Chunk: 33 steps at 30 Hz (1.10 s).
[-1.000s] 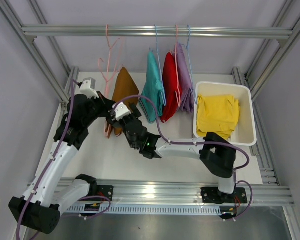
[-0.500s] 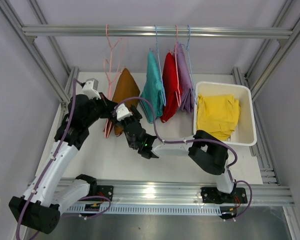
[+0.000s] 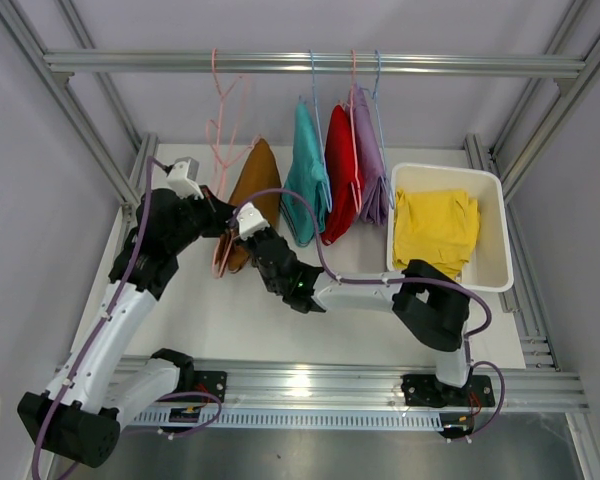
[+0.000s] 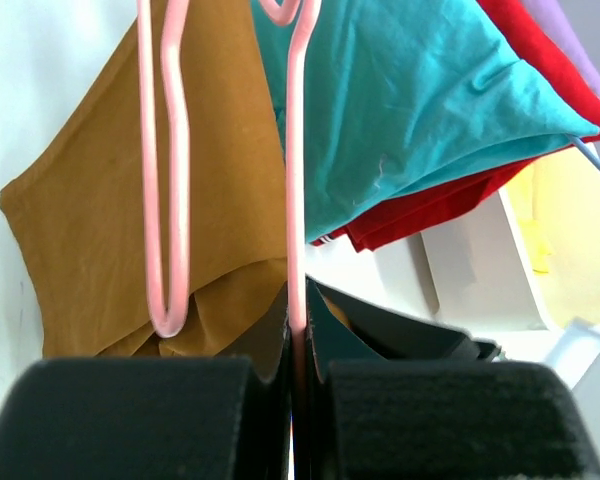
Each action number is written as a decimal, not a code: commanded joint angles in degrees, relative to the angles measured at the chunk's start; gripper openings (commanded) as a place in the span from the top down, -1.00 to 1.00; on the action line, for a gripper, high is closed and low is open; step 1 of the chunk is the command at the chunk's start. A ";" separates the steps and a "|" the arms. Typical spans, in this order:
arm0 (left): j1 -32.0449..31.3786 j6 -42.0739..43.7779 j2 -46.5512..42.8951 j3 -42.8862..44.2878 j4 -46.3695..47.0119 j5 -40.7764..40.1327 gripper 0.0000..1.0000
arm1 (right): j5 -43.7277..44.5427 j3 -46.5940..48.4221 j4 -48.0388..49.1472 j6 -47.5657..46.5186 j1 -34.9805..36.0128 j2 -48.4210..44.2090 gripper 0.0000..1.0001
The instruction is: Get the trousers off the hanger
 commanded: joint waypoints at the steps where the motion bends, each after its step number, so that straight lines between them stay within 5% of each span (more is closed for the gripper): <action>1: 0.15 -0.52 -1.88 2.96 3.61 2.62 0.99 | 0.41 -0.43 -4.68 3.85 -2.08 -6.90 1.00; 22: 0.24 -0.34 -1.62 3.14 3.17 2.27 0.99 | 1.20 3.87 -9.08 -4.67 1.70 -19.83 1.00; 33: 0.24 -0.17 -0.56 3.66 2.29 2.09 0.99 | 8.05 13.89 -16.98 -14.69 6.53 -26.24 1.00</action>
